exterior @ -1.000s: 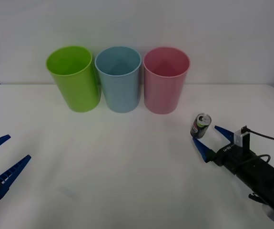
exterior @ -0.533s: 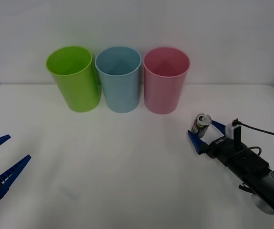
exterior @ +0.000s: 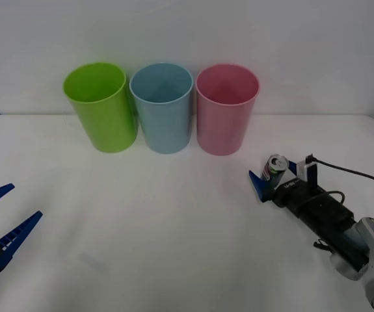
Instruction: Grasp the object on the table and drop it into the matching bin: aluminum can to the light blue bin, PET bottle to the pink bin.
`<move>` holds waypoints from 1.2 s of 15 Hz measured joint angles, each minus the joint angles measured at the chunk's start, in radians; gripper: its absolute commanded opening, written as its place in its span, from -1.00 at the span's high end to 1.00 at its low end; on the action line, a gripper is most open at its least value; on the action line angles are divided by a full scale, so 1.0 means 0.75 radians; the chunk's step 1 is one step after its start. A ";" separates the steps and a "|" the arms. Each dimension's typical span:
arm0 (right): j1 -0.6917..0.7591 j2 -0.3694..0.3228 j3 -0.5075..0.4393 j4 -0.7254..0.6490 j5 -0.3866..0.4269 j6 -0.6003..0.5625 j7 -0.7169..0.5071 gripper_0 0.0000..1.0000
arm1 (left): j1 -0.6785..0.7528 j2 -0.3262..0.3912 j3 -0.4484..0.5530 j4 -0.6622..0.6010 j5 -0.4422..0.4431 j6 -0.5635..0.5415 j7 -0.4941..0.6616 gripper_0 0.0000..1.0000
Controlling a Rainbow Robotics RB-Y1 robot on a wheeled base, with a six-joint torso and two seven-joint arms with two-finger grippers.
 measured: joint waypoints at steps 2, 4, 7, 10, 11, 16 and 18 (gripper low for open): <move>-0.002 0.002 0.006 0.000 0.000 0.011 0.002 -1.00 | 0.000 0.000 0.000 0.000 0.000 0.000 0.000 -1.00; -0.004 0.002 0.009 0.000 0.001 0.014 0.002 -0.33 | 0.000 0.000 0.000 0.000 0.000 0.000 0.000 -1.00; -0.003 0.002 0.011 0.000 0.000 0.013 0.002 1.00 | 0.000 0.000 0.000 0.000 0.000 0.000 0.000 -1.00; -0.004 0.002 0.011 0.000 0.000 0.011 0.006 1.00 | 0.000 0.000 0.000 0.000 0.000 0.000 0.000 -1.00; -0.004 0.002 0.011 -0.001 0.000 0.010 0.008 1.00 | 0.000 0.000 0.000 0.000 0.000 0.000 0.000 -1.00; -0.003 0.000 0.010 -0.006 0.000 -0.002 0.014 1.00 | 0.000 0.000 0.000 0.000 0.000 0.000 0.000 -1.00; 0.006 0.002 0.010 -0.031 0.000 -0.012 0.014 1.00 | 0.000 0.000 0.000 0.000 0.000 0.000 0.000 -1.00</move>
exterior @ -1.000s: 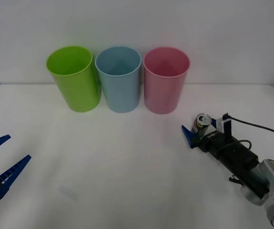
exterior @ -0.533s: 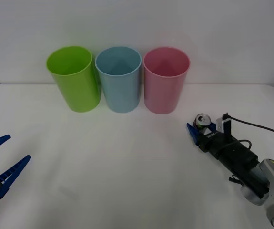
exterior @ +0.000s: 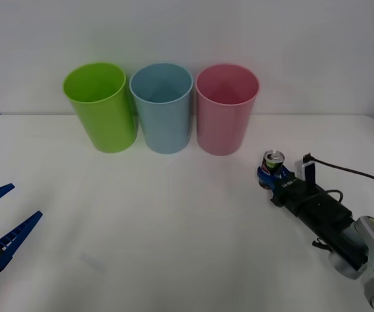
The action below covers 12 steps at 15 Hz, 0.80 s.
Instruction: Grasp the object on the table and drop it into the matching bin: aluminum can to the light blue bin, PET bottle to the pink bin.
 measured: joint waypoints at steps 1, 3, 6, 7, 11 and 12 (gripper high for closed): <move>0.013 0.000 0.001 -0.027 0.000 -0.002 -0.001 1.00 | 0.000 0.000 0.000 0.000 0.000 0.000 0.000 -1.00; 0.058 -0.001 0.006 -0.115 -0.001 0.000 -0.012 1.00 | 0.000 0.000 0.000 0.000 0.000 0.000 0.000 -1.00; 0.150 -0.001 0.018 -0.275 -0.002 0.015 -0.041 1.00 | 0.000 0.000 0.000 0.000 0.000 0.000 0.000 -1.00; 0.179 -0.001 0.022 -0.331 -0.001 0.022 -0.051 1.00 | 0.000 0.000 0.000 0.000 0.000 0.000 0.000 -1.00; 0.283 -0.015 0.056 -0.541 -0.001 0.044 -0.134 1.00 | 0.000 0.000 0.000 0.000 0.000 0.000 0.000 -1.00; 0.308 -0.026 0.075 -0.599 -0.001 0.047 -0.191 1.00 | 0.000 0.000 0.000 0.000 0.000 0.000 0.000 -1.00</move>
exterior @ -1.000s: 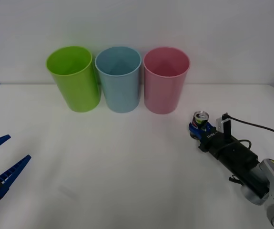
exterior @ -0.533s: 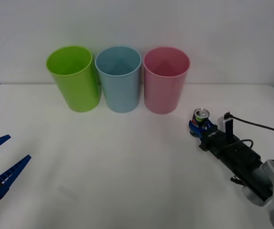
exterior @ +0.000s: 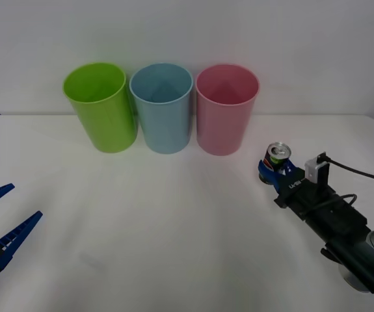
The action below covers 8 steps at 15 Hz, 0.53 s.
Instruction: Grasp the object on the table and drop it into the matching bin: aluminum can to the light blue bin, PET bottle to the pink bin.
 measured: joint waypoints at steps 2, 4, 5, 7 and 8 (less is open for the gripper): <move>0.041 -0.021 0.030 -0.112 0.000 0.006 -0.080 1.00 | 0.000 0.000 0.000 0.000 0.000 0.000 0.000 -1.00; 0.071 -0.039 0.048 -0.214 0.007 0.004 -0.140 1.00 | 0.000 0.000 0.000 0.000 0.000 0.000 0.000 -1.00; 0.087 -0.048 0.056 -0.264 0.008 0.004 -0.163 1.00 | 0.000 0.000 0.000 0.000 0.000 0.000 0.000 -1.00; 0.109 -0.062 0.067 -0.345 0.008 0.001 -0.184 1.00 | 0.000 0.000 0.000 0.000 0.000 0.000 0.000 -1.00; 0.115 -0.071 0.069 -0.380 0.008 0.001 -0.193 1.00 | 0.000 0.000 0.000 0.000 0.000 0.000 0.000 -1.00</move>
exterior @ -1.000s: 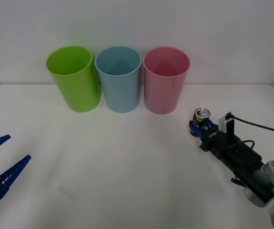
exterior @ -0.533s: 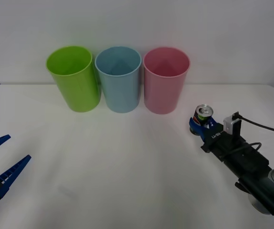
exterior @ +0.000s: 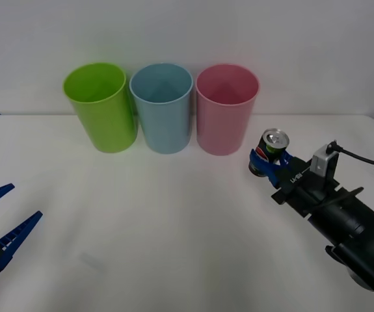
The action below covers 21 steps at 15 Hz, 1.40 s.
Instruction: Grasp the object on the table and drop it into the matching bin: aluminum can to the light blue bin, PET bottle to the pink bin.
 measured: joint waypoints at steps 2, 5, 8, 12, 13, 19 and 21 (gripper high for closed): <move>0.002 -0.014 0.008 -0.054 0.000 -0.001 -0.018 1.00 | 0.000 0.000 0.000 0.000 0.000 0.000 0.000 -1.00; -0.019 -0.038 0.020 -0.104 0.000 -0.002 -0.046 1.00 | 0.000 0.000 0.000 0.000 0.000 0.000 0.000 -1.00; -0.089 -0.082 0.032 -0.107 0.002 -0.009 -0.074 1.00 | 0.000 0.000 0.000 0.000 0.000 0.000 0.000 -1.00; -0.204 -0.143 0.064 -0.106 0.005 -0.011 -0.187 1.00 | 0.000 0.000 0.000 0.000 0.000 0.000 0.000 -1.00; -0.240 -0.155 0.072 -0.104 0.016 -0.011 -0.229 1.00 | 0.000 0.000 0.000 0.000 0.000 0.000 0.000 -1.00; -0.534 -0.133 0.116 0.143 0.058 -0.063 -0.290 1.00 | 0.000 0.000 0.000 0.000 0.000 0.000 0.000 -1.00; -0.649 -0.097 0.116 0.260 0.085 -0.090 -0.299 1.00 | 0.000 0.000 0.000 0.000 0.000 0.000 0.000 -1.00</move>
